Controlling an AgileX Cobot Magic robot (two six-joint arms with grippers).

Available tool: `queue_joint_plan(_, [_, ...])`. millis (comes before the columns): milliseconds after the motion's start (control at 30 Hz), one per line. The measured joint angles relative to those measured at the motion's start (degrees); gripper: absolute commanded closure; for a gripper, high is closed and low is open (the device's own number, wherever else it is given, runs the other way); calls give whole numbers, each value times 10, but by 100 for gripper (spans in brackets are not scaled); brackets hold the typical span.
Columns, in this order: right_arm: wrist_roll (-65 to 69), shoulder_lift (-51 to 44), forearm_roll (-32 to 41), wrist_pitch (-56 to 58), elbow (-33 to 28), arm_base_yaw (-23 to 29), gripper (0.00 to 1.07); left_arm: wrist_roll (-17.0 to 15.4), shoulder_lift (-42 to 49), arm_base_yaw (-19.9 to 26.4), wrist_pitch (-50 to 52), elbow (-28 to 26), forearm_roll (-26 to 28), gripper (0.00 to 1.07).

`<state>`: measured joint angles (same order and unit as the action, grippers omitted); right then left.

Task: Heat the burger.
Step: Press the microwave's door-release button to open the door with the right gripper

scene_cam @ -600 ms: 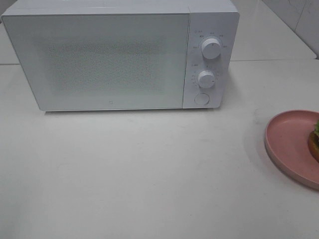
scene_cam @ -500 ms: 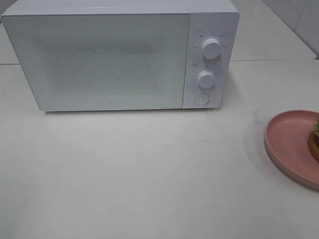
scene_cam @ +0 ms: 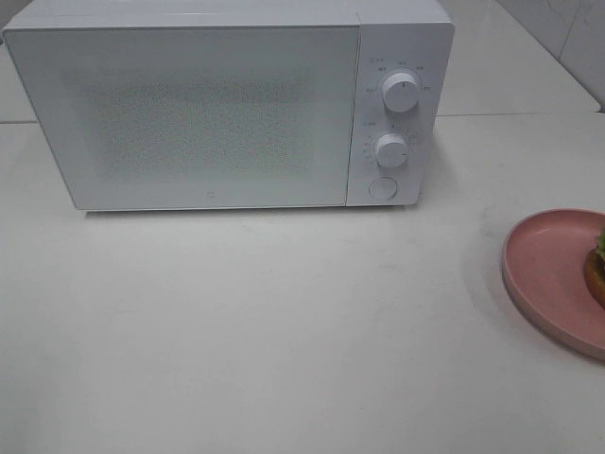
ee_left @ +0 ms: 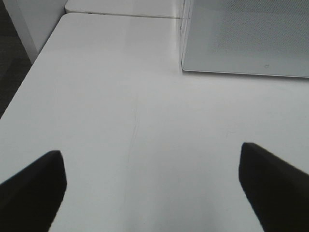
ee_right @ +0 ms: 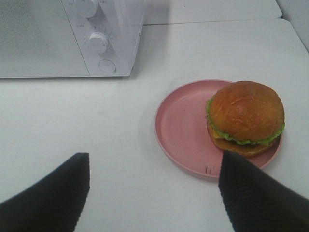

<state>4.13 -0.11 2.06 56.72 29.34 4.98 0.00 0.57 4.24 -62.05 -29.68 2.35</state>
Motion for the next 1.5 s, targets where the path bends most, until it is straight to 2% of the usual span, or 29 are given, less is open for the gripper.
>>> queue_joint_plan(667, [0,175,0,-144,14,0,33,0,0,0,1,0,0,17])
queue_joint_plan(933, [0,234,0,-195,14,0,28,0,0,0,1,0,0,17])
queue_joint_plan(1500, [0,418,0,-406,14,0,29,0,0,0,1,0,0,17])
